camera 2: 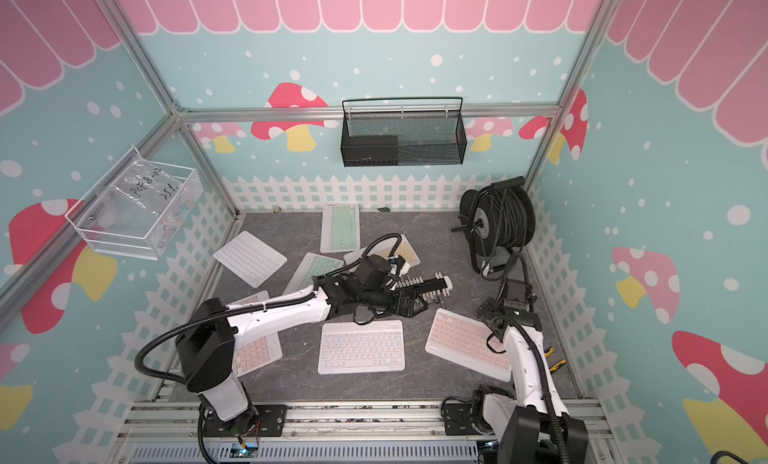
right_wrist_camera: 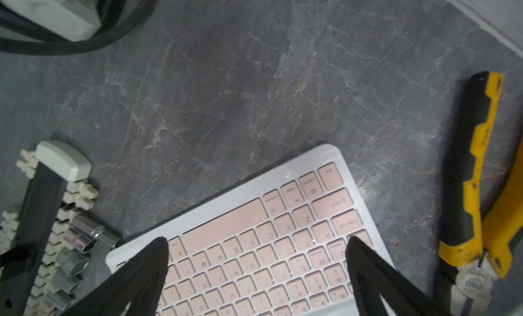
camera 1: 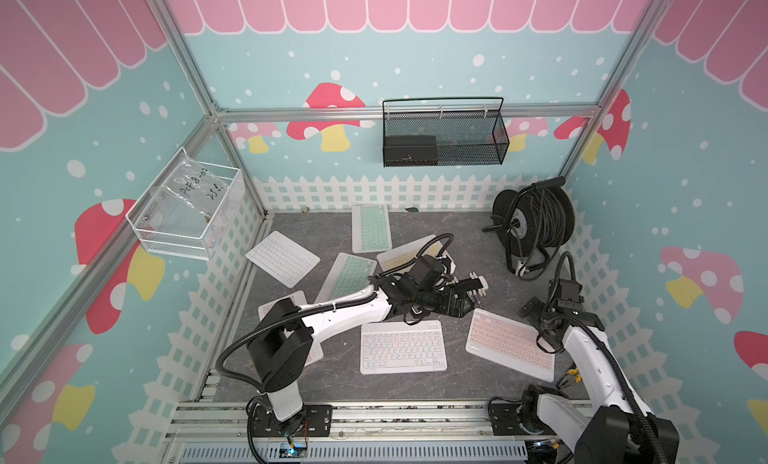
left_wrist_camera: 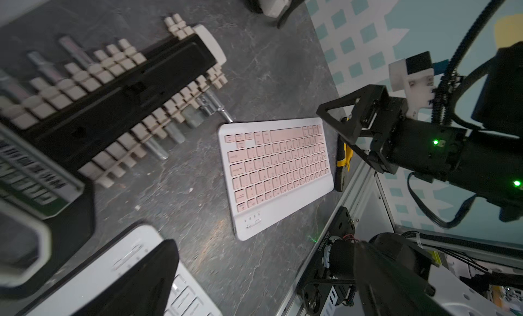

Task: Stack the numeric keypads
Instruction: Pick up the numeric keypad from the center of the board.

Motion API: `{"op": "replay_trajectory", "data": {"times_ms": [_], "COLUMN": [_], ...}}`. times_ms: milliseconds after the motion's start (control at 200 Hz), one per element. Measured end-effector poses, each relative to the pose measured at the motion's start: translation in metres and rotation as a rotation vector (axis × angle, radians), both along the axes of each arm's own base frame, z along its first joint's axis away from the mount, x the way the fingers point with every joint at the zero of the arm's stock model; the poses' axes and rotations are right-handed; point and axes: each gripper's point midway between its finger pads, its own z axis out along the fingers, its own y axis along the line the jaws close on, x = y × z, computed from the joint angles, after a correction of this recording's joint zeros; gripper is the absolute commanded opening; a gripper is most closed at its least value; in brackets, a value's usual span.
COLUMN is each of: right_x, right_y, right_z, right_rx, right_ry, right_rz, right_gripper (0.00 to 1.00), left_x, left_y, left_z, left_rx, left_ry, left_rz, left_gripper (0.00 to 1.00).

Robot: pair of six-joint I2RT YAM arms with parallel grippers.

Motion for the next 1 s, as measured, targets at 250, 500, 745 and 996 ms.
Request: {"op": "replay_trajectory", "data": {"times_ms": [250, 500, 745, 996], "right_x": [-0.01, -0.014, -0.014, -0.022], "right_y": [-0.022, -0.029, -0.031, -0.024], "right_z": [-0.013, -0.026, -0.036, -0.053], "right_rx": [0.019, 0.018, 0.015, 0.048], "right_ry": [0.022, 0.077, 0.098, 0.125], "right_rz": [-0.041, -0.063, -0.06, -0.054], "right_gripper": [0.99, 1.0, 1.0, 1.0], "left_x": [-0.018, -0.019, -0.013, -0.012], "left_y": [-0.057, -0.079, -0.082, -0.079], "left_z": [-0.042, -0.059, -0.064, -0.093], "left_rx": [0.01, 0.025, 0.034, 0.111], "left_ry": [0.032, 0.033, 0.026, 0.039], "left_rz": [-0.076, -0.092, -0.071, -0.047], "left_gripper": [0.99, 0.99, 0.99, 1.0]}}
